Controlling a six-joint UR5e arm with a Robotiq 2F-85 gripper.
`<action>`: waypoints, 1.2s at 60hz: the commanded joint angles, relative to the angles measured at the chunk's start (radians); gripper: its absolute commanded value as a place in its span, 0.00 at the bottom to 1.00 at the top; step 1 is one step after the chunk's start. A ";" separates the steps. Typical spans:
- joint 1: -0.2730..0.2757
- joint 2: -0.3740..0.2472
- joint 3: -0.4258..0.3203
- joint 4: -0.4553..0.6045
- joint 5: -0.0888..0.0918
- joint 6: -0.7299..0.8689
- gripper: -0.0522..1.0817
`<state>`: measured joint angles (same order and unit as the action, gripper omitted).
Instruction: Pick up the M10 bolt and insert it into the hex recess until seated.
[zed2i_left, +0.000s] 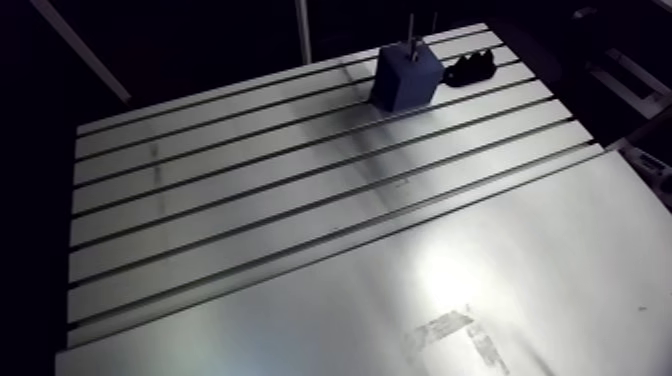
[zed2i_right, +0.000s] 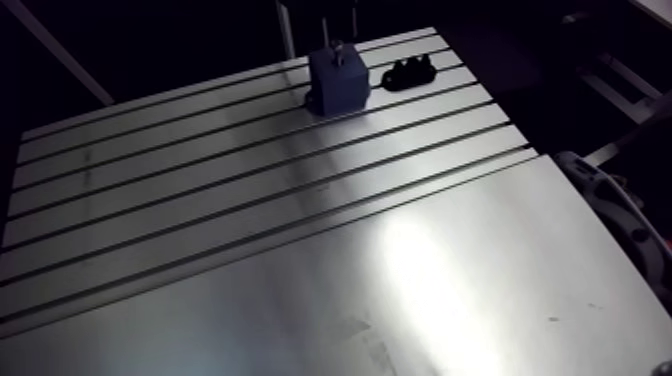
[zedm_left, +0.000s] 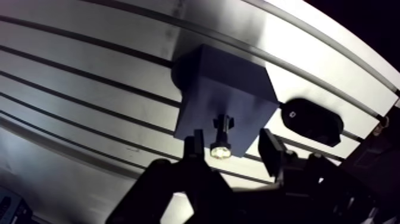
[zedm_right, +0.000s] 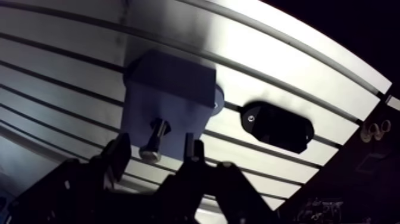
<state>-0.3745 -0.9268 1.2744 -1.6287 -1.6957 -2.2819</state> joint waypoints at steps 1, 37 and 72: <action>-0.001 0.000 -0.008 -0.005 0.000 0.000 0.05; -0.003 0.000 -0.007 -0.012 0.001 -0.002 0.05; 0.000 -0.041 0.007 -0.021 0.003 0.028 0.05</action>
<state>-0.3783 -0.9456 1.2784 -1.6453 -1.6942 -2.2711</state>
